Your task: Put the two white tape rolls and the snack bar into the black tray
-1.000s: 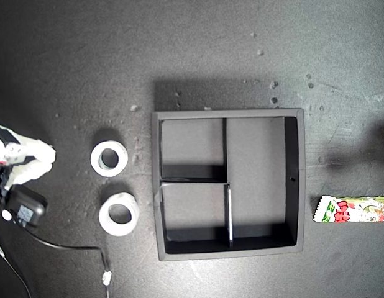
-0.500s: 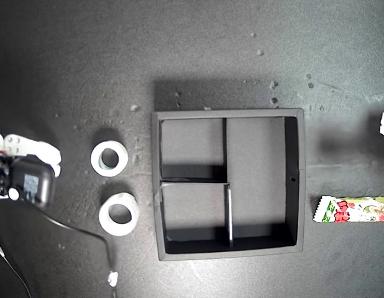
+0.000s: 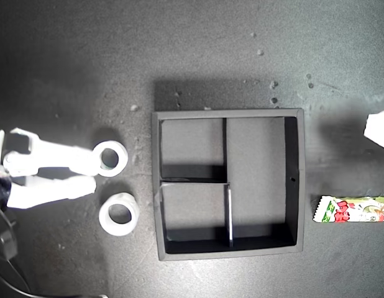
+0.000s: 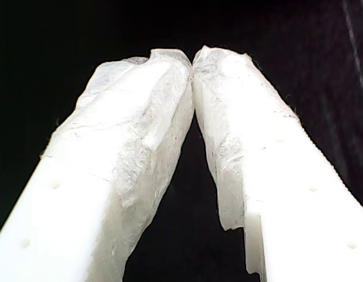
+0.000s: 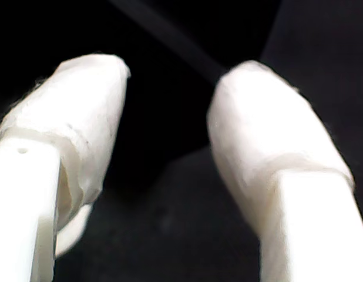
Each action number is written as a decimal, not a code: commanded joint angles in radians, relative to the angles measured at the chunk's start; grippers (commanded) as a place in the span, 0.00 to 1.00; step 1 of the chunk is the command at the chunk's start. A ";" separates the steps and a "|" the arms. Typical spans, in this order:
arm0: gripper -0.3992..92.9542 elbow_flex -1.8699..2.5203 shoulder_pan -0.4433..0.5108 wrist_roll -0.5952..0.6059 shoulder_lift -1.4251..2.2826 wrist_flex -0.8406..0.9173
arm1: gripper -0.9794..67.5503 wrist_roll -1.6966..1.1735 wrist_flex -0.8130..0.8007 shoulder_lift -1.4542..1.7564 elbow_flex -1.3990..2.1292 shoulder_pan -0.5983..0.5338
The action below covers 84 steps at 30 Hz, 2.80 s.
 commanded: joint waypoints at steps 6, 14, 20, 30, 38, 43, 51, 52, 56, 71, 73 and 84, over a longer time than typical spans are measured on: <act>0.24 -0.376 -0.023 0.060 -0.198 0.388 | 0.01 -0.041 -0.021 0.008 0.002 -0.029; 0.24 -0.647 0.075 0.129 -0.738 0.511 | 0.02 -0.049 0.140 0.008 -0.100 -0.061; 0.23 -0.675 0.161 0.143 -0.930 0.408 | 0.03 -0.008 0.187 0.008 -0.078 -0.083; 0.23 -0.821 0.169 0.215 -1.124 0.379 | 0.01 0.041 0.187 0.008 -0.038 -0.092; 0.23 -0.834 0.167 0.221 -1.275 0.302 | 0.01 0.049 0.192 0.008 -0.051 -0.087; 0.23 -0.838 0.143 0.225 -1.318 0.301 | 0.01 0.043 0.195 0.008 -0.060 -0.097; 0.24 -0.856 0.100 0.245 -1.387 0.301 | 0.01 0.044 0.195 0.008 -0.055 -0.103; 0.24 -0.864 0.092 0.245 -1.408 0.301 | 0.01 0.044 0.195 0.008 -0.054 -0.104; 0.25 -0.914 0.064 0.249 -1.519 0.291 | 0.01 0.051 0.195 0.008 -0.046 -0.110; 0.01 -0.934 -0.044 0.163 -1.014 0.348 | 0.04 -0.011 0.250 0.006 -0.281 -0.153; 0.01 -0.957 -0.044 0.173 -0.922 0.348 | 0.07 -0.037 0.245 -0.005 -0.359 -0.150; 0.01 -1.445 0.072 0.232 -1.335 0.324 | 0.23 0.012 0.210 -0.086 -0.594 -0.178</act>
